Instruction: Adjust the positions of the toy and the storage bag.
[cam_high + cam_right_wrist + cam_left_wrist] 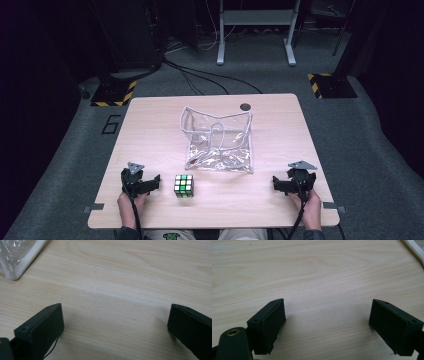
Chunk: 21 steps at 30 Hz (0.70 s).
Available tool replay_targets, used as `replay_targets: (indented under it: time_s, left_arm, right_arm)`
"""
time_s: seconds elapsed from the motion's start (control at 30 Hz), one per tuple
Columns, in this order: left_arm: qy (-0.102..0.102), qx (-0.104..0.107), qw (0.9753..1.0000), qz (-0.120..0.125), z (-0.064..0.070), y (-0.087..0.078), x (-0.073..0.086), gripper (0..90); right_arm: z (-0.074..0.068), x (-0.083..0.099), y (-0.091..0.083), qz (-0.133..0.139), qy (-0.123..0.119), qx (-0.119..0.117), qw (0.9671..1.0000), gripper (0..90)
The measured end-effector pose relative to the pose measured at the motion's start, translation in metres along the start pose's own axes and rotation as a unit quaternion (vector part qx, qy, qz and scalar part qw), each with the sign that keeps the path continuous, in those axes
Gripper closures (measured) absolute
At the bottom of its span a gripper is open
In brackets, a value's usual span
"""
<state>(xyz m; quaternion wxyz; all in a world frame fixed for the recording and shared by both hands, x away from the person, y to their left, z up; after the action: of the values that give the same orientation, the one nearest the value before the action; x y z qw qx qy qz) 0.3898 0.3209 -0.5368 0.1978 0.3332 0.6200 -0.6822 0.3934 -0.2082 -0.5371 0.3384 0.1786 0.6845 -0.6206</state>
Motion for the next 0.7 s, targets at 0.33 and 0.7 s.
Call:
replay_targets:
  time_s: [0.33, 0.7]
  left_arm:
    - [-0.001, 0.0, 1.0, -0.001, 0.0, -0.0001, -0.0001, 13.5]
    - [0.002, 0.003, 1.0, -0.002, -0.0013, 0.0014, -0.0018, 13.6]
  right_arm:
    - [0.0, 0.0002, -0.0002, 0.0, -0.001, 0.0, 1.0, 0.0]
    - [-0.0011, -0.0009, 0.0005, -0.002, 0.0, -0.002, 1.0, 0.0]
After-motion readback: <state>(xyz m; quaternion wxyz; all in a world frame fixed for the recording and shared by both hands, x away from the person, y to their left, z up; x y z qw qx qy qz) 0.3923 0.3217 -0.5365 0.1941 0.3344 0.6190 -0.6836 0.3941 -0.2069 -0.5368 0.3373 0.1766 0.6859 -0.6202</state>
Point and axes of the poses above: each handheld gripper's, and its own axes: y roughly forward along the jaws, x roughly out of its underside, z roughly to its right, the point moved 1 cm from there along y, roughly forward along the jaws, and after that the axes turned 3 degrees about -z, right-handed, at the moved point
